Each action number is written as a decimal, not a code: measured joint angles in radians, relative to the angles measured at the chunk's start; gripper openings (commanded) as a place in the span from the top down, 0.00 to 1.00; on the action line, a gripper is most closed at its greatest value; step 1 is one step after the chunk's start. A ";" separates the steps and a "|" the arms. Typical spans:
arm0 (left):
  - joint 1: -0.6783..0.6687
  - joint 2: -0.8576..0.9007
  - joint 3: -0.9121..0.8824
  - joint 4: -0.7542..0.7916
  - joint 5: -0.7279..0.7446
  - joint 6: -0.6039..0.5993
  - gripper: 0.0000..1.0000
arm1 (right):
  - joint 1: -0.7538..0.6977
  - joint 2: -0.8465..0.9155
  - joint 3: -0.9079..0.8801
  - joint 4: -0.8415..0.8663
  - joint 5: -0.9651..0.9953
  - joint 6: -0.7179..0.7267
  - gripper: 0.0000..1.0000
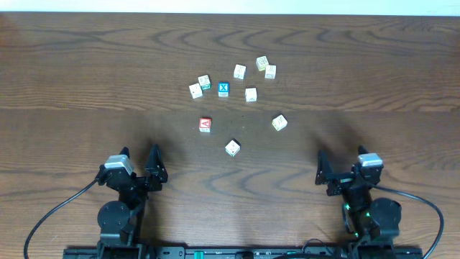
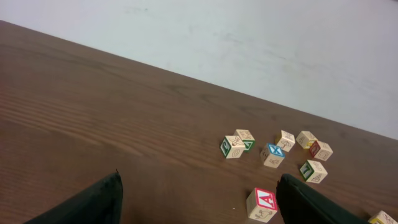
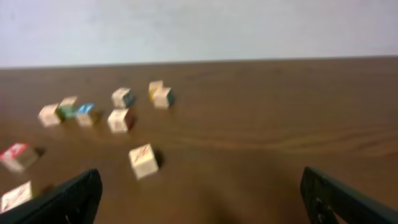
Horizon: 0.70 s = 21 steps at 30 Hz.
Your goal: Lift 3 blocks
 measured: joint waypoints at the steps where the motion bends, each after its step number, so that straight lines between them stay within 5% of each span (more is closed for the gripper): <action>1: 0.000 0.000 0.000 0.000 0.000 0.000 0.20 | 0.000 0.034 0.018 -0.001 -0.012 -0.004 0.01; 11: 0.000 0.000 0.000 0.000 0.000 0.000 0.20 | 0.000 0.440 0.305 -0.070 -0.043 -0.027 0.01; 21: 0.000 0.000 0.000 0.000 0.000 0.000 0.20 | 0.004 1.007 0.816 -0.527 -0.087 -0.034 0.01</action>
